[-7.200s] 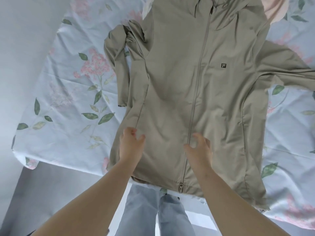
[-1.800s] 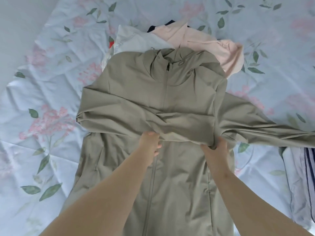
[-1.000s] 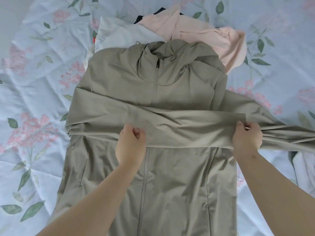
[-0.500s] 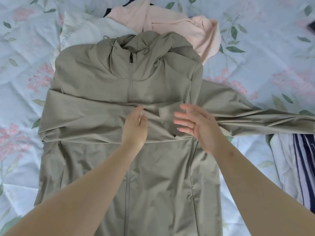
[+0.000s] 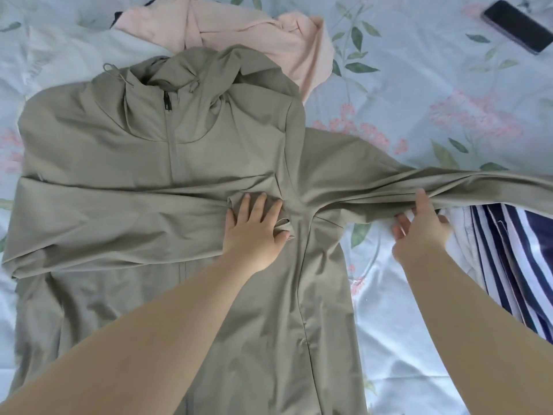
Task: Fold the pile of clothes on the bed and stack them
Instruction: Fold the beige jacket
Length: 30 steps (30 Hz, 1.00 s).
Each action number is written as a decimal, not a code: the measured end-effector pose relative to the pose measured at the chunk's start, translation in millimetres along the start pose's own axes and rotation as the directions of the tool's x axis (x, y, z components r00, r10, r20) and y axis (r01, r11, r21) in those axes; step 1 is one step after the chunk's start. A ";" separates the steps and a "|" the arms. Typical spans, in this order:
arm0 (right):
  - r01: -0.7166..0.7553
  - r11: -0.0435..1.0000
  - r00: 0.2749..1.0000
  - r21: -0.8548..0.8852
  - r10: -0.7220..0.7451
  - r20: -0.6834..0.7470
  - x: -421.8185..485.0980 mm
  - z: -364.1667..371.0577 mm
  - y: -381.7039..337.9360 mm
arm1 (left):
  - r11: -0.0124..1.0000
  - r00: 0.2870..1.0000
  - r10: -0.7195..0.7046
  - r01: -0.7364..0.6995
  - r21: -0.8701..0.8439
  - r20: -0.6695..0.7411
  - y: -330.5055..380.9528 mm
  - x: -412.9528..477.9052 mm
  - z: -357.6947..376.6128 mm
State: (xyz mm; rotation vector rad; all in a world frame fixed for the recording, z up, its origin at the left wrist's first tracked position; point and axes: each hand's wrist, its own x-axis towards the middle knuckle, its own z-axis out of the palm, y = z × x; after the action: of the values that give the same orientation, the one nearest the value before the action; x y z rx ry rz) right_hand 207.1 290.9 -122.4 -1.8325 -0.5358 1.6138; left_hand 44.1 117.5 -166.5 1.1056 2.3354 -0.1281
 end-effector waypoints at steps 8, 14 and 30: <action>0.137 0.969 0.982 0.205 -0.160 0.098 -17.7 28.2 -23.4 | 0.660 0.989 -0.107 -0.008 -0.751 -0.104 -10.3 -4.8 -29.0; 0.411 0.900 0.878 -0.142 -0.349 0.327 -69.9 65.7 22.6 | 0.149 0.921 -0.390 0.050 -0.988 -0.013 -25.0 -14.0 -58.2; 0.686 0.634 0.726 -0.358 -0.560 0.399 -52.8 51.7 25.1 | 0.220 0.947 -0.318 0.124 -0.968 0.049 -37.7 -31.6 -42.2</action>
State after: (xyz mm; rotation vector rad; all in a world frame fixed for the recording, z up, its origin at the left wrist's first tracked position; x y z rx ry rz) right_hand 145.0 247.4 -104.1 -1.4705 -1.6393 1.2651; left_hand 14.1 84.0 -120.0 0.0847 1.9957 1.2342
